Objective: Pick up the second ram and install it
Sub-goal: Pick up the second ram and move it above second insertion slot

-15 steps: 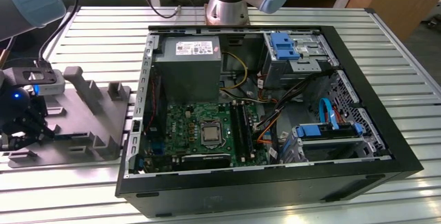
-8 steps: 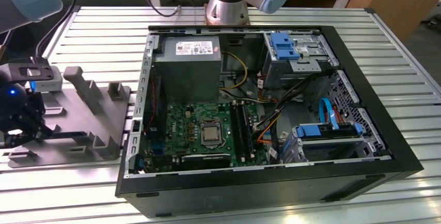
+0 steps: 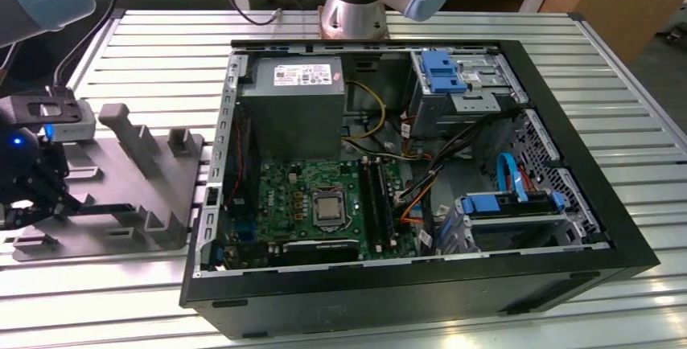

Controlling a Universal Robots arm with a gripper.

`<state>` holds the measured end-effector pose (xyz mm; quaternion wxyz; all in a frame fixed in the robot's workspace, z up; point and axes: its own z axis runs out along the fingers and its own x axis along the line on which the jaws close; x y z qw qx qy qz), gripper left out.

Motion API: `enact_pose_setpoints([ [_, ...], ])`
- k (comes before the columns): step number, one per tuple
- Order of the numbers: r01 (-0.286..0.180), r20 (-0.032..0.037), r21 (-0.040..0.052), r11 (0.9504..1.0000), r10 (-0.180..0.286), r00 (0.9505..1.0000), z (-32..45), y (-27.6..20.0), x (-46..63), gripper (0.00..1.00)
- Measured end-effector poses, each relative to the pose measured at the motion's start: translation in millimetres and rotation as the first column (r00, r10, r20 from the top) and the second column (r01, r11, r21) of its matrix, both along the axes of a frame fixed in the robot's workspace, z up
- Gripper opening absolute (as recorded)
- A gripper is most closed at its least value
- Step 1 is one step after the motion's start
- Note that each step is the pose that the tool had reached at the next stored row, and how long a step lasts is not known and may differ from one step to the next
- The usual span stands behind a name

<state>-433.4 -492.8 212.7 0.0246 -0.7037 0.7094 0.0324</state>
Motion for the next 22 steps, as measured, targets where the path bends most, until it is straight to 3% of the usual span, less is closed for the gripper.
enact_pose_setpoints([
  [5,0.0,-0.0001,0.0,1.0,0.0,1.0,0.4,0.0,0.0,0.11],
  [9,0.0,-0.0001,0.0,1.0,0.0,1.0,6.7,0.0,0.0,0.11],
  [22,0.0,0.0,0.0,1.0,0.0,1.0,52.4,0.0,0.0,0.11],
])
